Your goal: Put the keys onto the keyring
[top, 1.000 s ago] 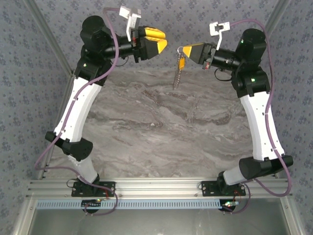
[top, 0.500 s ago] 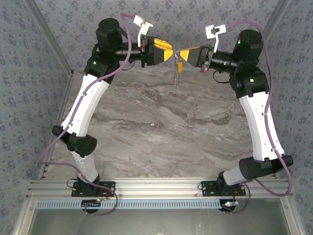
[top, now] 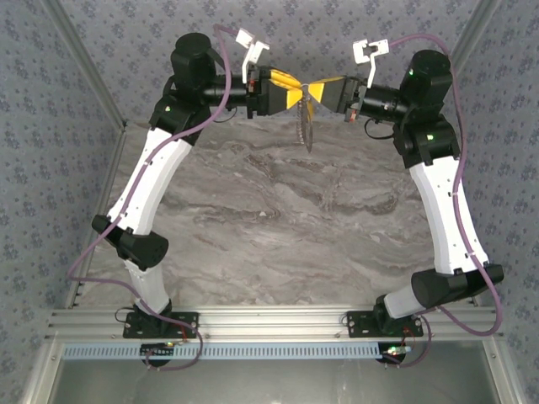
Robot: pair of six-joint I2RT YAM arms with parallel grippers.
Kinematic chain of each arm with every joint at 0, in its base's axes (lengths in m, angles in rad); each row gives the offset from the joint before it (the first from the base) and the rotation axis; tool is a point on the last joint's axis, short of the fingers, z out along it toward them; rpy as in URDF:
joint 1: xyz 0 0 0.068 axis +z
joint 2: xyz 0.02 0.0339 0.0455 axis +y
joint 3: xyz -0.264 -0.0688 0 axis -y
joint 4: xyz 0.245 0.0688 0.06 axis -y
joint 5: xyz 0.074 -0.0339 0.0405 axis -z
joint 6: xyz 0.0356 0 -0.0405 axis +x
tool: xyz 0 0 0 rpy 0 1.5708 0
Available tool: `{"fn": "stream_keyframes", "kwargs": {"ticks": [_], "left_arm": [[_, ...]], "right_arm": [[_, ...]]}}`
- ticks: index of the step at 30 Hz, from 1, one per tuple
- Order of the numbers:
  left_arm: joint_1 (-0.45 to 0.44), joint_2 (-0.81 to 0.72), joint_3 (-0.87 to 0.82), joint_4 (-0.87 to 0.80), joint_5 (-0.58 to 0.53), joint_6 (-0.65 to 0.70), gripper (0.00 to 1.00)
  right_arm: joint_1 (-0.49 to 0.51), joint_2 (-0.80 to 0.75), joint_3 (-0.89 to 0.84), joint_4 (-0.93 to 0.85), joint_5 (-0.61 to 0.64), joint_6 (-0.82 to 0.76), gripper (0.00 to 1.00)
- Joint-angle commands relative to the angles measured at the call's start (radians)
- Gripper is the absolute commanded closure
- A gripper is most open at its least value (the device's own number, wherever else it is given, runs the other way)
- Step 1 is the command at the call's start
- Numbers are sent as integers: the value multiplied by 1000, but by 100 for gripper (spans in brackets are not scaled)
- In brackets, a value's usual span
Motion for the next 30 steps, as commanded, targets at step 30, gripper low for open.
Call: {"fn": "stream_keyframes", "kwargs": {"ticks": [30], "left_arm": [[-12, 13, 34, 86, 17, -37, 100]], "right_arm": [[16, 7, -14, 75, -9, 39, 87]]}}
